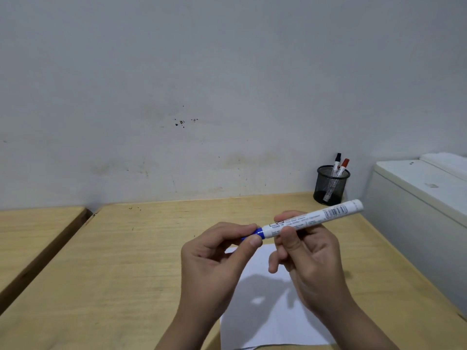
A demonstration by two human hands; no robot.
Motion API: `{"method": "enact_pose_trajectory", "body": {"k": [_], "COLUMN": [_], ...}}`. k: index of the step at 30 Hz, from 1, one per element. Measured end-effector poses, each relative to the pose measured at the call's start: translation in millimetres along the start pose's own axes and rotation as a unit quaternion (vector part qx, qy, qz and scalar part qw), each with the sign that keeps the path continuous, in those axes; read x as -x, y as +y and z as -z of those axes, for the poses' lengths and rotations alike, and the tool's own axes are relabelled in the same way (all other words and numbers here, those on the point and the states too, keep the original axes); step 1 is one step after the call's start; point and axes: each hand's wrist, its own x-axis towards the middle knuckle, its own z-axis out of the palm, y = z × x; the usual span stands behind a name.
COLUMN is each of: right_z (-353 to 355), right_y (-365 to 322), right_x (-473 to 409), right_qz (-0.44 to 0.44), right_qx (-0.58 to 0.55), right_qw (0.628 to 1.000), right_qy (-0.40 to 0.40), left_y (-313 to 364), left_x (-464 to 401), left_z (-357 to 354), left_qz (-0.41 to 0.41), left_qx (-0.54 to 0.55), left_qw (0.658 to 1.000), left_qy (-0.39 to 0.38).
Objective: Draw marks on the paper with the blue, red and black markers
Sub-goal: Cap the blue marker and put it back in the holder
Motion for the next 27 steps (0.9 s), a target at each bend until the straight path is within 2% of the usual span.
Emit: {"method": "enact_pose_trajectory", "body": {"k": [5,9,11,13,15,17,20,22,25,27], "right_z": [0,-1,6,15,24,28,33,40,60,89], "right_y": [7,2,0,-5,-4,-2,-1,-6,-22,-31], "right_x": [-6,-19,-22,-26,-31,-38,-45,-51,-76,-105], "right_qz": [-0.055,-0.134,-0.059,0.09,0.218,0.281,0.342,0.346,0.242,0.199], "right_qx": [-0.004,0.118,0.205,0.294,0.417,0.484,0.499,0.487,0.392,0.345], "right_qw": [0.998,0.982,0.974,0.95,0.882,0.825,0.793,0.801,0.885,0.906], "right_qy": [0.017,0.055,0.075,0.054,-0.028,-0.08,-0.074,-0.048,0.061,0.144], "left_y": [-7,-12,-12,-11,-12,-12,-12,-13,-18,-29], "left_x": [-4,-21,-25,-27,-27,-28,-30,-35,-51,-66], "left_z": [5,5,5,6,4,-2,-11,-17,-35,-54], "left_qz": [-0.009,-0.006,-0.013,-0.01,-0.013,-0.019,-0.03,-0.038,-0.035,-0.031], "left_qx": [-0.047,-0.092,-0.107,-0.105,-0.11,-0.119,-0.099,-0.09,-0.125,-0.153], "left_qw": [0.999,0.995,0.993,0.993,0.992,0.992,0.994,0.995,0.991,0.987], "left_qy": [0.015,0.049,0.056,0.059,0.054,0.042,0.026,0.012,-0.019,-0.048]}}
